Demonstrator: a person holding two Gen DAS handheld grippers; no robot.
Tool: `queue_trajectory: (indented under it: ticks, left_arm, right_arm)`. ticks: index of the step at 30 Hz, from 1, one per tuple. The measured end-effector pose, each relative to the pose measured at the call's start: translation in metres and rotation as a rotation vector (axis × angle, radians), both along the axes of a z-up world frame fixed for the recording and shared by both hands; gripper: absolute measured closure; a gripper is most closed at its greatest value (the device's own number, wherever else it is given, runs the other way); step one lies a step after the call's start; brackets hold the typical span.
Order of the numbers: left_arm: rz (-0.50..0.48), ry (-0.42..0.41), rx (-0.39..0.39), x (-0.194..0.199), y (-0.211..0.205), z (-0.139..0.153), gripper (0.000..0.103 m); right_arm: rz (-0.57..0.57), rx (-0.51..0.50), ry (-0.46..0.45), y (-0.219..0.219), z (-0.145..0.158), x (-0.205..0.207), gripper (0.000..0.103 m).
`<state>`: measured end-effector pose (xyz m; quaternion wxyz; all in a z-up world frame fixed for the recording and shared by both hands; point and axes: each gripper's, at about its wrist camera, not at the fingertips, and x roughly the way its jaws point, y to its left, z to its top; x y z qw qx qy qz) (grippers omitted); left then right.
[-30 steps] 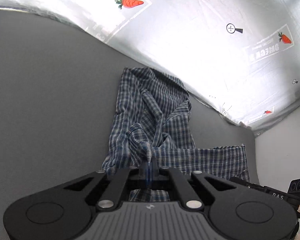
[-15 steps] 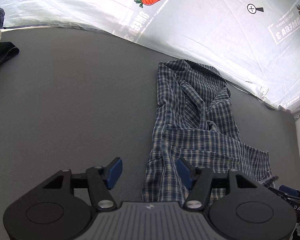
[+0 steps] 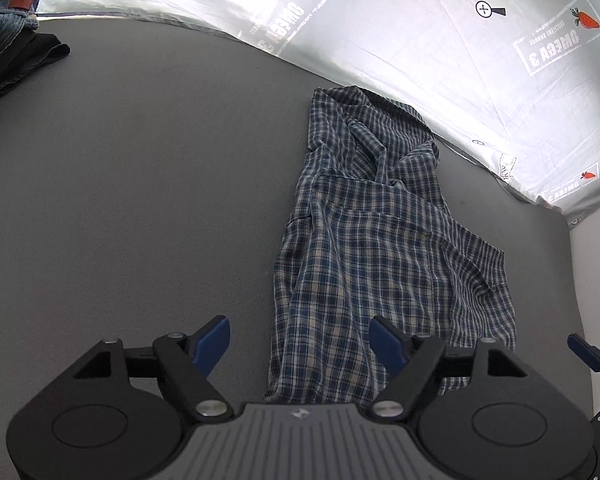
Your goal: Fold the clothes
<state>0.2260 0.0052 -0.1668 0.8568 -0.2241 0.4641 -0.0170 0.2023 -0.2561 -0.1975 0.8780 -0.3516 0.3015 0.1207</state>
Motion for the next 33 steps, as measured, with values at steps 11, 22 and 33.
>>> queue_trajectory:
  ticks: [11, 22, 33]
  left_arm:
    - [-0.012, 0.055, -0.234, -0.046, 0.006, -0.015, 0.014]
    - [0.024, 0.164, -0.451, -0.036, -0.005, -0.054, 0.010]
    - [0.338, 0.112, -0.614, -0.020, 0.000, -0.079, 0.013]
  right_arm:
    - [0.281, -0.376, -0.207, 0.058, -0.068, -0.077, 0.004]
    - [0.261, -0.420, -0.242, 0.085, -0.076, -0.040, 0.002]
    - [0.262, -0.472, -0.307, 0.066, -0.075, -0.038, 0.010]
